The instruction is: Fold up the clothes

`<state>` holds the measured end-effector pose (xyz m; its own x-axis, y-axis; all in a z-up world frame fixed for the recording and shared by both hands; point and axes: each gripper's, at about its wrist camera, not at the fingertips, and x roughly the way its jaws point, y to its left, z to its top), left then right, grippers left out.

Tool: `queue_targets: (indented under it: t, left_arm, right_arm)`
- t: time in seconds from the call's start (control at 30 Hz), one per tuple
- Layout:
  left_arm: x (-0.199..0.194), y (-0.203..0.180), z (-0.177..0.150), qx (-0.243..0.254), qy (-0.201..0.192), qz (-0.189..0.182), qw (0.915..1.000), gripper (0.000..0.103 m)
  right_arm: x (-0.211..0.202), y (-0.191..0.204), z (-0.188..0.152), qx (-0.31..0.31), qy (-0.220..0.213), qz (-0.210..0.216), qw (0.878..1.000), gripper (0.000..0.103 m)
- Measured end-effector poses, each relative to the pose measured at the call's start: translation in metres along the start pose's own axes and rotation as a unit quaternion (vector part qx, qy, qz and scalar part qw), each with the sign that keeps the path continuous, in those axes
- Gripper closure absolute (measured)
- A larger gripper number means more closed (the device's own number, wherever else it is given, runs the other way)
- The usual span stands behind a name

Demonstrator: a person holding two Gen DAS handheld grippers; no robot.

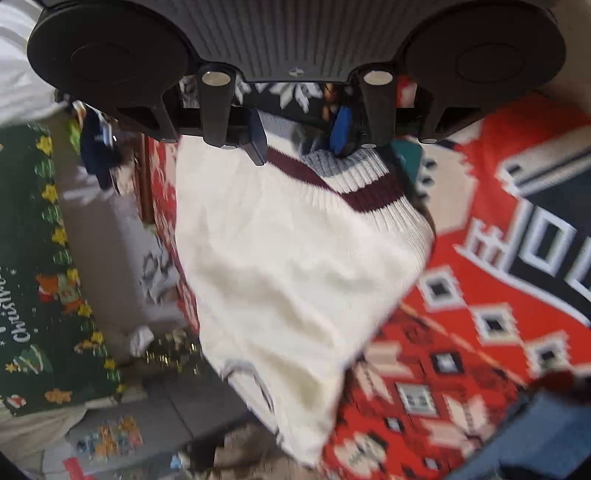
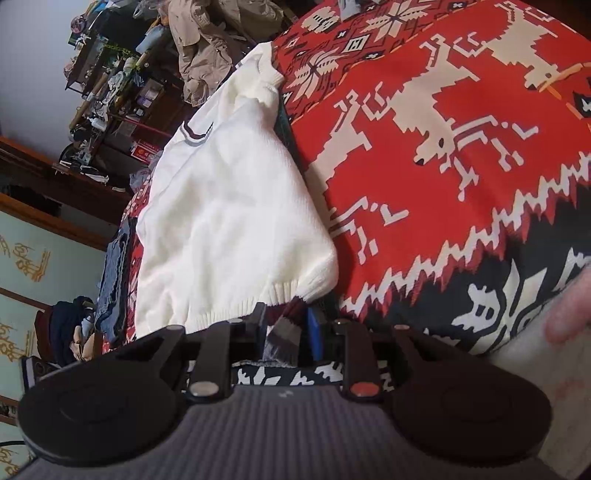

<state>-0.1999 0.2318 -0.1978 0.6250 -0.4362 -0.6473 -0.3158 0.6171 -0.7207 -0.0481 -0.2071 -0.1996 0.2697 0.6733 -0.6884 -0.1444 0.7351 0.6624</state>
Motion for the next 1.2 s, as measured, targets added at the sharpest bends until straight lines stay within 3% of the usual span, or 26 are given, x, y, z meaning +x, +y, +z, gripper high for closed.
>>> queue_targets:
  t: [0.17, 0.3, 0.43, 0.57, 0.67, 0.87, 1.03, 1.2]
  left_arm:
    - [-0.01, -0.011, -0.004, 0.042, -0.039, 0.022, 0.9981, 0.067]
    - [-0.013, -0.027, -0.011, 0.129, -0.061, 0.047, 0.9886, 0.067]
    - [-0.011, -0.033, -0.015, 0.177, -0.06, 0.073, 0.9797, 0.067]
    - [-0.013, -0.023, -0.016, 0.185, -0.049, 0.109, 0.9754, 0.064]
    - [-0.022, -0.011, -0.013, 0.17, -0.053, 0.123, 0.9763, 0.062]
    - [-0.027, 0.016, -0.001, 0.054, -0.045, 0.063, 0.9955, 0.06]
    - [-0.028, 0.042, 0.003, -0.061, -0.028, 0.025, 0.9974, 0.06]
    - [-0.021, 0.045, 0.004, -0.08, -0.001, 0.013, 0.9967, 0.059]
  right_arm:
    - [-0.001, -0.003, -0.001, 0.006, -0.003, 0.001, 1.0, 0.076]
    - [-0.002, -0.003, -0.002, 0.008, -0.006, 0.005, 1.0, 0.076]
    - [-0.002, -0.003, -0.003, 0.009, -0.007, 0.007, 1.0, 0.076]
    - [-0.002, -0.004, -0.003, 0.009, -0.008, 0.006, 1.0, 0.076]
    - [-0.002, -0.004, -0.003, 0.01, -0.008, 0.005, 1.0, 0.076]
    - [-0.001, -0.004, -0.003, 0.008, -0.005, 0.002, 1.0, 0.076]
    - [-0.005, -0.005, -0.003, 0.011, -0.007, 0.001, 1.0, 0.076]
    - [-0.008, -0.014, -0.003, 0.034, 0.0, 0.004, 0.999, 0.075]
